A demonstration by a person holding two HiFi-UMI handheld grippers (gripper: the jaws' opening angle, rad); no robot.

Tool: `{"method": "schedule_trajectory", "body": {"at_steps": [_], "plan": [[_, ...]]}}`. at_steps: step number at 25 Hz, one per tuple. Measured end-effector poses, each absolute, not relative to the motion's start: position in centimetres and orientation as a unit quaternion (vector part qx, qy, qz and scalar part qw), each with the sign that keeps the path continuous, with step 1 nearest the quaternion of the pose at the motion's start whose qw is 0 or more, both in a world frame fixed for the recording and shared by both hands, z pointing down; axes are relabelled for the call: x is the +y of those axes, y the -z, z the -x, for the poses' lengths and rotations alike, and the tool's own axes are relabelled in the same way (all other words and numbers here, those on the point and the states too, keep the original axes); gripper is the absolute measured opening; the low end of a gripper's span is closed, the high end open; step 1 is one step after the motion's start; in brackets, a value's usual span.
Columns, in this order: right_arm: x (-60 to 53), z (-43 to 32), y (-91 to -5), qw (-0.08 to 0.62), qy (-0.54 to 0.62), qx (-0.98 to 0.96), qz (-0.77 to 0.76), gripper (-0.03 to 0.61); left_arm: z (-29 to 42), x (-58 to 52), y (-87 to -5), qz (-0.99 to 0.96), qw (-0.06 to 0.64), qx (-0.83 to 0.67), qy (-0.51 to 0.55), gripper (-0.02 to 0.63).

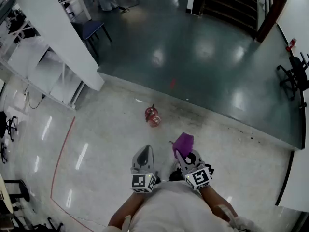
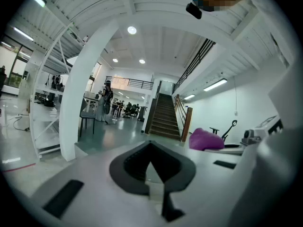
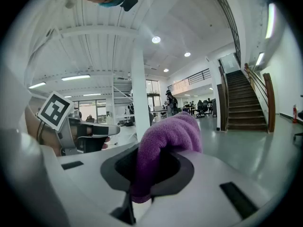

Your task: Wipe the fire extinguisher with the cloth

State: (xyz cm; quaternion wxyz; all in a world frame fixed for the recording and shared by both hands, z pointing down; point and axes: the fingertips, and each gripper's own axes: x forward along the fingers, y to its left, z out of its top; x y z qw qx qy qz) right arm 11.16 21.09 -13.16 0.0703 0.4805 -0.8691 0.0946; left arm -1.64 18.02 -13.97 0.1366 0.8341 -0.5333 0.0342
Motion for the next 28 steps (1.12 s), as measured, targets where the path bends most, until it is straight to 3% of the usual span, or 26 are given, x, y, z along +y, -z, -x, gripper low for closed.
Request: {"method": "schedule_trajectory", "body": {"at_steps": [28], "plan": [[18.0, -8.8, 11.8, 0.056, -0.087, -0.863, -0.494, 0.055, 4.2, 15.0, 11.4, -0.844, 0.118, -0.523, -0.032, 0.005]]}}
